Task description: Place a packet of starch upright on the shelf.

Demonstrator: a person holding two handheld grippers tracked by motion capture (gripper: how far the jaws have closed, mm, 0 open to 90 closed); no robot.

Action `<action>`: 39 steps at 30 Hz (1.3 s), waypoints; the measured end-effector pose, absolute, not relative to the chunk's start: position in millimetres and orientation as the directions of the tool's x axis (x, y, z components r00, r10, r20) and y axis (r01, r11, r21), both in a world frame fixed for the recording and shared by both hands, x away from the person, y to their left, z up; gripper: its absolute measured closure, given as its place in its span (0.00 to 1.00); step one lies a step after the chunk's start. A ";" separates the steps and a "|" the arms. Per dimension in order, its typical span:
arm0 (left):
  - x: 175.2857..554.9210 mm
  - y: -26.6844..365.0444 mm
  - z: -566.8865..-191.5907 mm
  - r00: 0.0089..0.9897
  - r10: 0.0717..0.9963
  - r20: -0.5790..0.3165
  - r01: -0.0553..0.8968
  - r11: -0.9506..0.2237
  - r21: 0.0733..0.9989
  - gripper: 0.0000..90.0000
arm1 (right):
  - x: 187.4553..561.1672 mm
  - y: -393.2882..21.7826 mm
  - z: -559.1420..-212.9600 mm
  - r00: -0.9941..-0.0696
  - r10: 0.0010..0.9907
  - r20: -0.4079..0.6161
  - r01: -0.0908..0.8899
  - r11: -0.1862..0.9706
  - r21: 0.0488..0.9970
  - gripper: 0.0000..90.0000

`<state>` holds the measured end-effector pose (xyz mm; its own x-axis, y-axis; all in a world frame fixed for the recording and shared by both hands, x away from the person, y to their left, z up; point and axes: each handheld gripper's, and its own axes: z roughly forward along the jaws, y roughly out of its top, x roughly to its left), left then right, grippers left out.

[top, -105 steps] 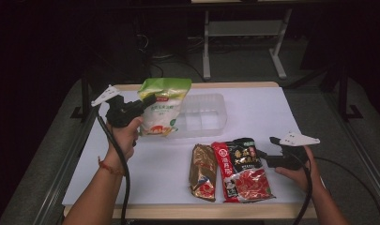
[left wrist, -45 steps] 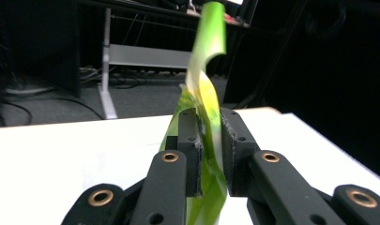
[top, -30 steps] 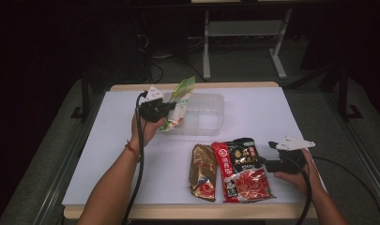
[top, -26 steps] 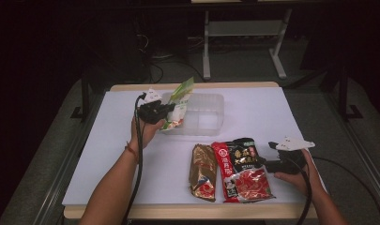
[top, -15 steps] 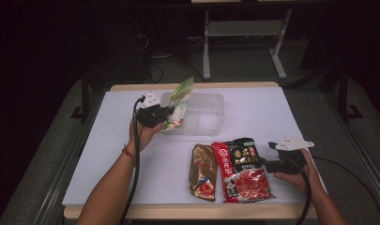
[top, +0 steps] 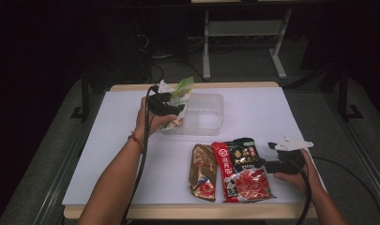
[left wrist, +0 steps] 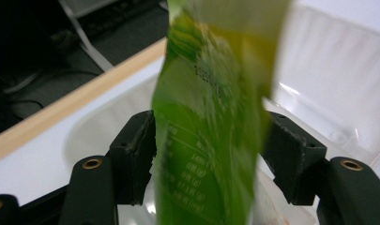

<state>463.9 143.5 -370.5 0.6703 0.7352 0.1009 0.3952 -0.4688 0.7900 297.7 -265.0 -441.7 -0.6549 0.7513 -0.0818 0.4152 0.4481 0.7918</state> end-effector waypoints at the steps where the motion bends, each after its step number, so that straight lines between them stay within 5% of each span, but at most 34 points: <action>1: 465.0 142.4 -371.7 0.662 0.742 0.102 0.398 -0.464 0.792 0.47 | 297.8 -265.1 -441.8 -0.654 0.752 -0.081 0.417 0.447 0.791 0.29; 9: 464.8 140.9 -371.1 0.634 0.768 0.096 0.414 -0.442 0.796 0.86 | 297.7 -265.4 -442.4 -0.655 0.752 -0.081 0.419 0.450 0.789 0.29; 13: 462.9 149.9 -369.7 0.615 0.788 0.045 0.391 -0.353 0.850 0.93 | 297.7 -264.8 -442.3 -0.656 0.750 -0.081 0.419 0.451 0.788 0.29; 21: 456.2 161.7 -372.1 0.578 0.816 0.007 0.230 -0.171 0.958 0.95 | 298.3 -265.4 -442.7 -0.658 0.749 -0.078 0.417 0.449 0.790 0.29; 31: 444.7 177.6 -413.0 0.611 0.789 -0.063 0.207 -0.083 0.975 0.94 | 297.5 -265.1 -442.1 -0.662 0.745 -0.085 0.409 0.454 0.792 0.29; 39: 434.1 189.5 -411.0 0.628 0.778 -0.010 0.215 -0.160 0.963 0.79 | 297.4 -265.1 -441.1 -0.658 0.748 -0.086 0.409 0.452 0.792 0.29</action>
